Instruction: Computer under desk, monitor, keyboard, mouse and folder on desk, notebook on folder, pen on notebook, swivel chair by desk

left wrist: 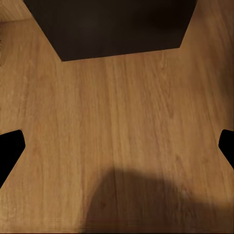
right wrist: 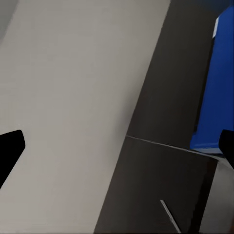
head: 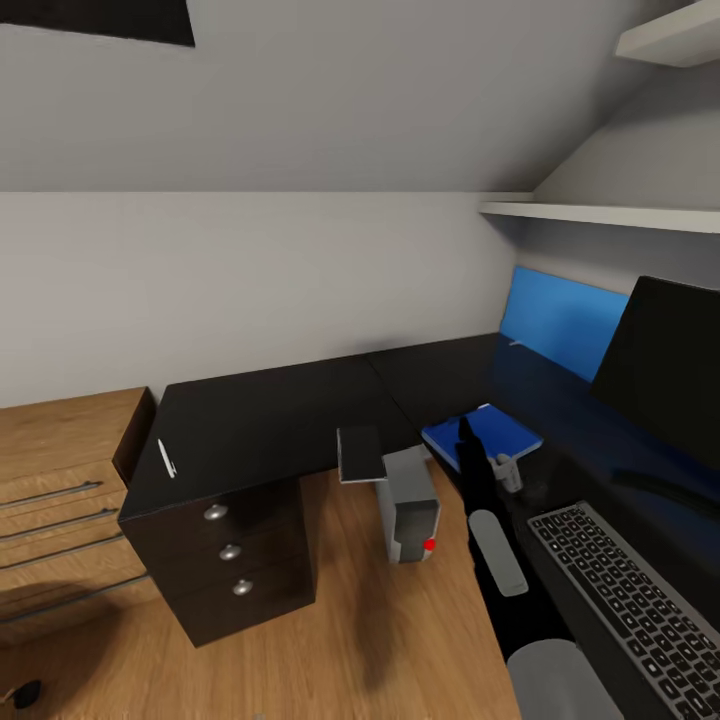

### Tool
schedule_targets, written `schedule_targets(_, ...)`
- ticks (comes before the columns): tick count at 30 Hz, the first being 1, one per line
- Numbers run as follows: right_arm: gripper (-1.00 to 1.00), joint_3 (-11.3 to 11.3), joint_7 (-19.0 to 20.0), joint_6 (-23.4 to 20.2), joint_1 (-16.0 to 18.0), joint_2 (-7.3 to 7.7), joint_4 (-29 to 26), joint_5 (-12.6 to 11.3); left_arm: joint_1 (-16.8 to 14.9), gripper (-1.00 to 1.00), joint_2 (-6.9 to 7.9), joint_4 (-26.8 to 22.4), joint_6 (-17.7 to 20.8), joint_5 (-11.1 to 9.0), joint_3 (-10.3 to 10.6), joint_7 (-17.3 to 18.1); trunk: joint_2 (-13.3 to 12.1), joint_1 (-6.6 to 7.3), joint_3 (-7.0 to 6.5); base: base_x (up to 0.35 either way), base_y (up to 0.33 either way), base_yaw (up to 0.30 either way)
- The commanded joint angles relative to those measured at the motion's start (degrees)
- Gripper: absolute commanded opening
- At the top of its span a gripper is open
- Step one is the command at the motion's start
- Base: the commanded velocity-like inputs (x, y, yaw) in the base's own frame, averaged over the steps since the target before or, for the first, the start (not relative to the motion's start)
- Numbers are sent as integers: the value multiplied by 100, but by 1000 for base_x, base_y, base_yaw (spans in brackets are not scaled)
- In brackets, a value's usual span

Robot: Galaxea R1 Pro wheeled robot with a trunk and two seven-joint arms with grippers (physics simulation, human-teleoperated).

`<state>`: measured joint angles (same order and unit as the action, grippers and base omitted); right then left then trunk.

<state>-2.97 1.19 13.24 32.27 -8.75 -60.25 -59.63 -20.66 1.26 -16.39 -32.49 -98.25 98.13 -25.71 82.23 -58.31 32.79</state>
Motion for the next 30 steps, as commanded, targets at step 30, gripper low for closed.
schedule_targets(30,100,1248,-3910,-453,-281,31,-638,3646,-8,100,14,-14,23,-19,48,-21,4,3,6,-172,0,0)
